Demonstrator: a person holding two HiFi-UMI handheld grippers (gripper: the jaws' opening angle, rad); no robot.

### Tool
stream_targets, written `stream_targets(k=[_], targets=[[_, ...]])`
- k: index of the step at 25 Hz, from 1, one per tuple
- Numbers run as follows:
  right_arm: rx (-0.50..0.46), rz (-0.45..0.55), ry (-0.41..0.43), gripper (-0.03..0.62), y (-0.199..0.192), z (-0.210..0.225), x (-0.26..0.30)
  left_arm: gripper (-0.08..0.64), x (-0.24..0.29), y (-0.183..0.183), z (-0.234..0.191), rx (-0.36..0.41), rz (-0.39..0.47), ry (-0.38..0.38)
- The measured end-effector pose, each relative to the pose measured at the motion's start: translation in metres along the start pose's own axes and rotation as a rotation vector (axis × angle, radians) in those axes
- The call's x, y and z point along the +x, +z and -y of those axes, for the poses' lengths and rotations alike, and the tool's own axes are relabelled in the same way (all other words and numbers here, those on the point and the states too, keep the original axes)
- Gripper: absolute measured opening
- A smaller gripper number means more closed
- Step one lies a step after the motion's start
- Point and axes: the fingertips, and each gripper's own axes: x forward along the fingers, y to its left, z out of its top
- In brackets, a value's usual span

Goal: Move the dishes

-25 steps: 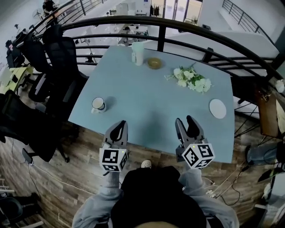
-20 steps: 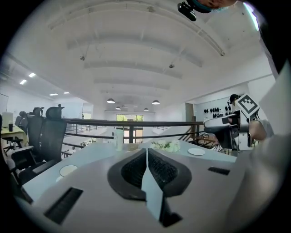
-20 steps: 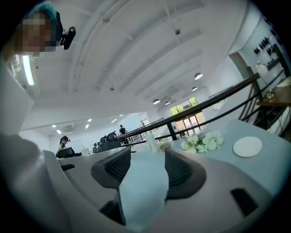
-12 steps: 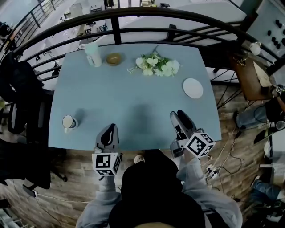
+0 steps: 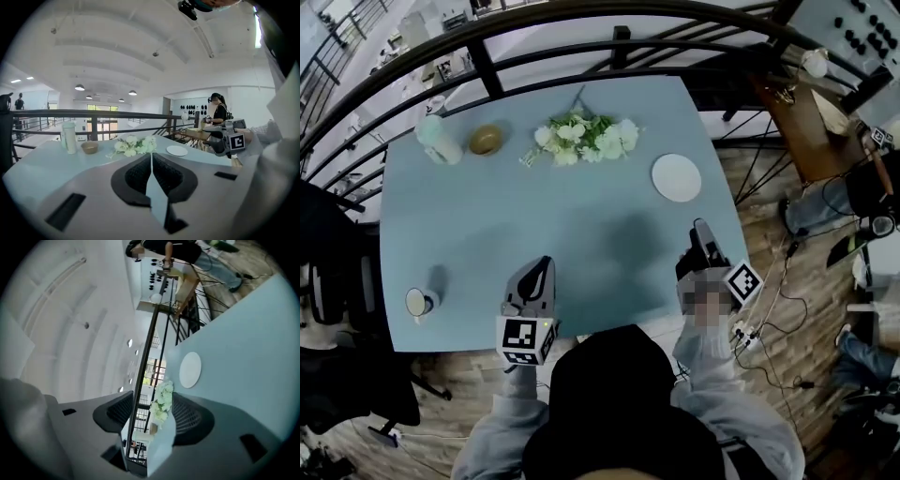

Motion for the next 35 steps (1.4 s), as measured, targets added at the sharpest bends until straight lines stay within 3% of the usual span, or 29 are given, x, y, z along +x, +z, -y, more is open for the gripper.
stream_targets(k=[3, 5, 9, 14, 19, 26, 35], targets=[[0.135, 0.039, -0.032, 0.254, 0.021, 0.030, 0.007, 0.025, 0.028, 0.004, 0.011, -0.014, -0.020, -0.043], [0.162, 0.041, -0.067, 0.256, 0.033, 0.050, 0.016, 0.025, 0.048, 0.003, 0.016, -0.010, -0.040, -0.062], [0.138, 0.025, -0.154, 0.261, 0.051, 0.085, 0.036, 0.025, 0.086, -0.005, 0.028, 0.013, -0.082, -0.100], [0.120, -0.036, -0.258, 0.276, 0.071, 0.121, 0.056, 0.025, 0.121, -0.016, 0.040, -0.021, -0.134, -0.131], [0.090, -0.143, -0.343, 0.293, 0.077, 0.142, 0.076, 0.025, 0.145, -0.012, 0.043, -0.052, -0.106, -0.129], [0.123, -0.197, -0.355, 0.276, 0.078, 0.150, 0.097, 0.025, 0.153, -0.012, 0.034, -0.076, -0.134, -0.084], [0.119, -0.247, -0.378, 0.256, 0.081, 0.151, 0.118, 0.025, 0.155, -0.012, 0.027, -0.106, -0.110, -0.030]])
